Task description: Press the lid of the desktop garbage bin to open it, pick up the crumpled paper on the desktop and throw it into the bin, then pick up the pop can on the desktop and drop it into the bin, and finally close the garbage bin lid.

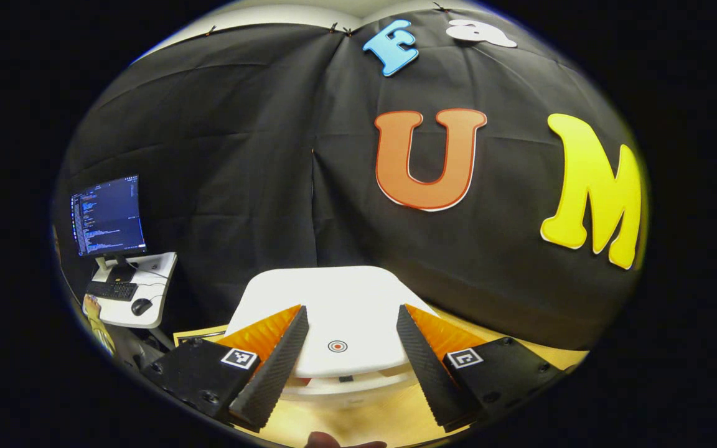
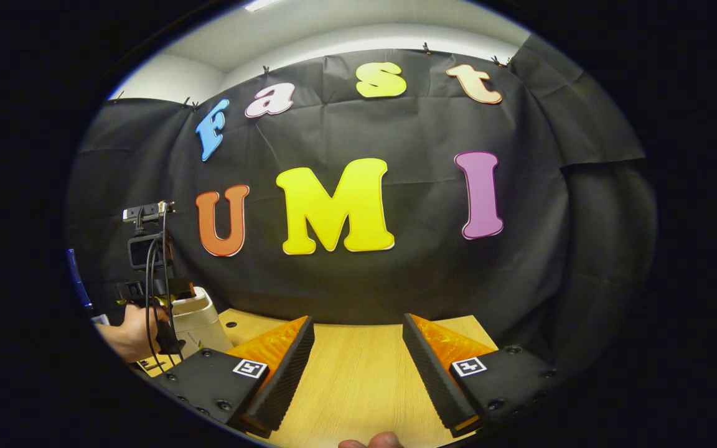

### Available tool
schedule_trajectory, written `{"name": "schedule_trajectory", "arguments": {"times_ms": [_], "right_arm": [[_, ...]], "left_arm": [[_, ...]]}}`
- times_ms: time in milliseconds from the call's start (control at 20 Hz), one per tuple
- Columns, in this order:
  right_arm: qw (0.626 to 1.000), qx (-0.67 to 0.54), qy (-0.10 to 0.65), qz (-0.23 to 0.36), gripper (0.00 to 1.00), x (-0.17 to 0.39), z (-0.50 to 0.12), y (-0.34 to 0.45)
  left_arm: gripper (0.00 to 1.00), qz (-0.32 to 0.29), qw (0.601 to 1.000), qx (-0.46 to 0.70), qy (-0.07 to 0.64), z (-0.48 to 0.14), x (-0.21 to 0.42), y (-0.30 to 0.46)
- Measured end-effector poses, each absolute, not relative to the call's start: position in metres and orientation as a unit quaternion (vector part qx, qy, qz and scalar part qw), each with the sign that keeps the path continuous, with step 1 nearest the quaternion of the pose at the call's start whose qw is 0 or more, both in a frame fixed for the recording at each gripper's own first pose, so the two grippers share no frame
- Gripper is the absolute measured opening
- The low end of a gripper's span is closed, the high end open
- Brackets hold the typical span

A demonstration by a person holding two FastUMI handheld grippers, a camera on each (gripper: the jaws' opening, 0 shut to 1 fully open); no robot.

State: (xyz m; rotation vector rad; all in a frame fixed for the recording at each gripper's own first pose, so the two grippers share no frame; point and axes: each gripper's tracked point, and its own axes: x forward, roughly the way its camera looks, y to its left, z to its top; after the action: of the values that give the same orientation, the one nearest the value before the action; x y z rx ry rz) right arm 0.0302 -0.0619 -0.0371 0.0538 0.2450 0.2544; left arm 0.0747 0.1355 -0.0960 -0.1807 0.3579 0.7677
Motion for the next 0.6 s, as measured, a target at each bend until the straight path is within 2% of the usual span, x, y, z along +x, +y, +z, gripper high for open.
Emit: {"name": "schedule_trajectory", "arguments": {"times_ms": [100,300,600], "right_arm": [[0.983,0.02,0.126,0.13,0.92,0.029,-0.04,-0.062],[0.983,0.021,0.125,0.135,0.92,0.031,-0.04,-0.059],[0.981,0.028,0.133,0.137,0.92,0.032,-0.048,-0.056]], "left_arm": [[0.94,0.369,0.912,-0.08,0.16,-0.093,0.075,0.135],[0.94,0.364,0.908,-0.09,0.184,-0.112,0.07,0.133],[0.95,0.358,0.912,-0.08,0.183,-0.117,0.074,0.132]]}}
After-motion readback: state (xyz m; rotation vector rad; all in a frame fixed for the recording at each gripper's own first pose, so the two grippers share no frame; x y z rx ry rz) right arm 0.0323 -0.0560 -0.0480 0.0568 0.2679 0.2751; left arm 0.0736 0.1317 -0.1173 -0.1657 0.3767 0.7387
